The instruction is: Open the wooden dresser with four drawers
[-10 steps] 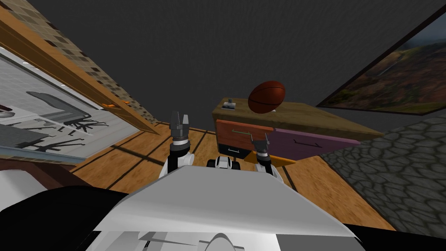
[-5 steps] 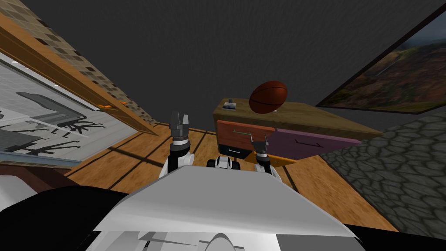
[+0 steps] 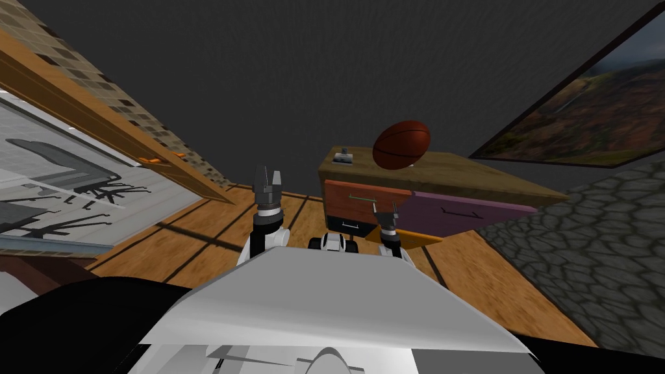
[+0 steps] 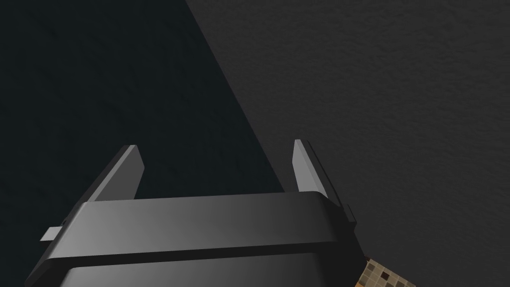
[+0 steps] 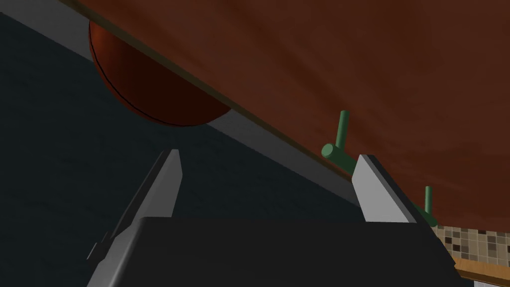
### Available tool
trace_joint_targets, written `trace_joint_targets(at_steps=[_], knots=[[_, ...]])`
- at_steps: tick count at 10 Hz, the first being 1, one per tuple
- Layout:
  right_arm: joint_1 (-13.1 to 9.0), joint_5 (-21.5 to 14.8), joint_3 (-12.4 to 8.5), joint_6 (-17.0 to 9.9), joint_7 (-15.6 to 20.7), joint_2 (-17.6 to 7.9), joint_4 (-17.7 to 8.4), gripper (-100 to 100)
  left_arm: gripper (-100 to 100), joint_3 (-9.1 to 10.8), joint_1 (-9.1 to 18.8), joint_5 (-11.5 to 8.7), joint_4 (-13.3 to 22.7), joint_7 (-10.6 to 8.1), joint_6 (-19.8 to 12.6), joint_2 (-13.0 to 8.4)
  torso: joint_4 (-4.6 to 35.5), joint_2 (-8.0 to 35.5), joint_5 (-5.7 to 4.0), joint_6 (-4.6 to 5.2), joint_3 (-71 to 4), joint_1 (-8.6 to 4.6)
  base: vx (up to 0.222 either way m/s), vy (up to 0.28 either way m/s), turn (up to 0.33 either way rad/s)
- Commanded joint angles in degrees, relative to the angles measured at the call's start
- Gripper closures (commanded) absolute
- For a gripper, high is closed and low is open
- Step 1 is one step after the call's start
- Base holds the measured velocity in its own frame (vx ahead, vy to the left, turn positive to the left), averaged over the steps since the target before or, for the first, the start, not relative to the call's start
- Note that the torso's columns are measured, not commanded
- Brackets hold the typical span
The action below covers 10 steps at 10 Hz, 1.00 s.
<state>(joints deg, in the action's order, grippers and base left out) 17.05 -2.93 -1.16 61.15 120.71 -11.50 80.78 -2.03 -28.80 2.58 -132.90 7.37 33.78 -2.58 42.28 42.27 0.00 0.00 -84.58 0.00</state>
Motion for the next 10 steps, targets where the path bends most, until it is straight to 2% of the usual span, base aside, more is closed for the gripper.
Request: trace_joint_targets(at_steps=[1,4,5,6,10], knots=[[-0.6,-0.1,-0.3,1.0,4.4,1.3,-2.3,-100,0,0.0,0.0,0.0,0.0,0.0,0.0,0.0,0.0,0.0,0.0,-0.01,0.0,-0.03,0.012,0.026,-0.031],[-0.9,-0.2,-0.5,1.5,8.1,2.3,-3.7,-100,0,0.0,0.0,0.0,0.0,0.0,0.0,0.0,0.0,0.0,0.0,0.0,0.0,0.0,0.011,0.022,-0.023],[-1.2,-0.3,-0.6,2.0,10.2,3.6,-4.9,-100,0,0.0,0.0,0.0,0.0,0.0,0.0,0.0,0.0,0.0,0.01,-0.01,0.0,0.0,0.011,0.021,-0.03],[-1.2,-0.3,-0.6,2.0,10.4,3.6,-4.9,-100,0,0.0,0.0,0.0,0.0,0.0,0.0,0.0,0.0,0.0,0.0,0.0,0.0,0.01,0.009,0.017,-0.013],[-2.1,-0.6,-1.1,3.3,17.0,9.9,-8.6,-100,0,0.0,0.0,0.0,0.0,0.0,0.0,0.0,0.0,0.0,0.01,0.0,0.0,0.03,0.009,0.018,-0.027]])
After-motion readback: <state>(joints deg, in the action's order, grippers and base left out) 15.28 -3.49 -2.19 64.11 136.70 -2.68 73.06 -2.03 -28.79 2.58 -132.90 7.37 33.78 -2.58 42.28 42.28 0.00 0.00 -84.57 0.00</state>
